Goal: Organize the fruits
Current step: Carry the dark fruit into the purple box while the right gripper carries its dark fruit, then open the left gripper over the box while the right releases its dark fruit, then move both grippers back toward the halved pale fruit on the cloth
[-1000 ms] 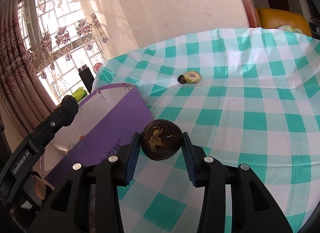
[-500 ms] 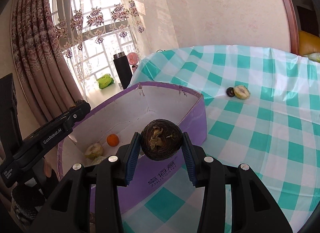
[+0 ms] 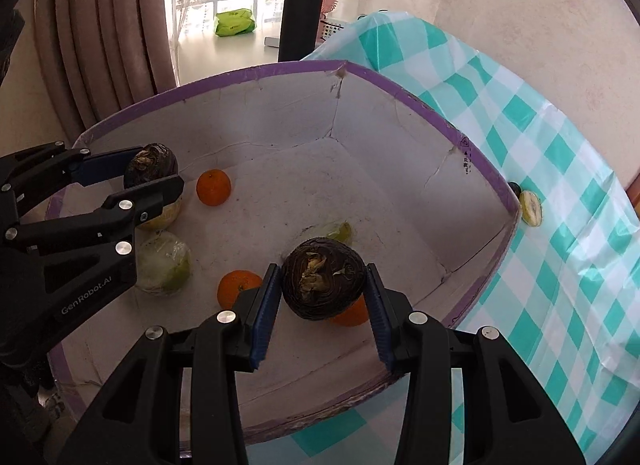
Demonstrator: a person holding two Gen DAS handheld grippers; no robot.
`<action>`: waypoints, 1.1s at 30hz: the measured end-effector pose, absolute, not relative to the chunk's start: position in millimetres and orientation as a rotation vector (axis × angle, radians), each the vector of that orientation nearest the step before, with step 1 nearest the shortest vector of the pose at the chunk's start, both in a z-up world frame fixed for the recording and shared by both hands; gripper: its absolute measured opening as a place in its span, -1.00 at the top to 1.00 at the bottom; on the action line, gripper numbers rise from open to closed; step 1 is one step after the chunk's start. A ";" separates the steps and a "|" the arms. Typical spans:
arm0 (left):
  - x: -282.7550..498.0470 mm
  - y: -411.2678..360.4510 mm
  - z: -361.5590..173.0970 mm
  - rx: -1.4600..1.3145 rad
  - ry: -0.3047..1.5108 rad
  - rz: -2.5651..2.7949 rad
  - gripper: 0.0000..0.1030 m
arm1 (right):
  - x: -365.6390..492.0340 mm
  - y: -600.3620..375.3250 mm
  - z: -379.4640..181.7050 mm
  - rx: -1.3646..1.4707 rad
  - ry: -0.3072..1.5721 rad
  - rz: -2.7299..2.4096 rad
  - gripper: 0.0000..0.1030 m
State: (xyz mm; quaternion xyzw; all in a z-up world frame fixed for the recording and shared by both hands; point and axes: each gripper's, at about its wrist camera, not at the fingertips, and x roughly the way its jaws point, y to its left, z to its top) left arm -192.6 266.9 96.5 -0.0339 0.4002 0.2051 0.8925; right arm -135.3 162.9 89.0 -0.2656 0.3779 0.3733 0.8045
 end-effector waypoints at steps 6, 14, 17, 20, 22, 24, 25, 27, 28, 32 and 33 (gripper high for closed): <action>-184.6 268.8 81.7 -0.061 0.911 0.404 0.21 | -139.1 177.5 77.4 -0.736 0.859 0.782 0.18; -180.5 269.0 79.6 -0.070 0.956 0.390 0.09 | -140.3 183.5 65.8 -0.835 0.872 0.761 0.12; -180.9 268.0 79.9 -0.071 0.956 0.394 0.00 | -142.5 182.2 64.9 -0.841 0.865 0.759 0.10; -181.5 268.0 80.8 -0.068 0.952 0.402 -0.14 | -143.2 179.5 65.0 -0.828 0.868 0.775 -0.03; -182.2 269.0 82.0 -0.070 0.947 0.410 -0.27 | -145.0 180.1 63.6 -0.832 0.863 0.778 -0.06; -182.6 269.5 82.7 -0.069 0.947 0.415 -0.36 | -146.3 180.1 64.0 -0.832 0.856 0.779 -0.09; -182.6 269.3 83.0 -0.066 0.948 0.418 -0.38 | -147.6 179.7 64.7 -0.826 0.853 0.785 -0.09; -182.3 268.7 84.3 -0.058 0.949 0.427 -0.53 | -146.5 177.8 67.6 -0.804 0.853 0.798 -0.10; -182.1 268.6 85.0 -0.054 0.949 0.434 -0.56 | -145.1 178.7 68.3 -0.793 0.852 0.803 -0.12; -181.2 269.2 88.0 -0.026 0.952 0.486 -0.94 | -148.4 174.0 72.1 -0.749 0.825 0.835 -0.29; -180.6 269.3 88.6 -0.019 0.956 0.501 -0.96 | -150.5 172.6 73.1 -0.740 0.811 0.841 -0.31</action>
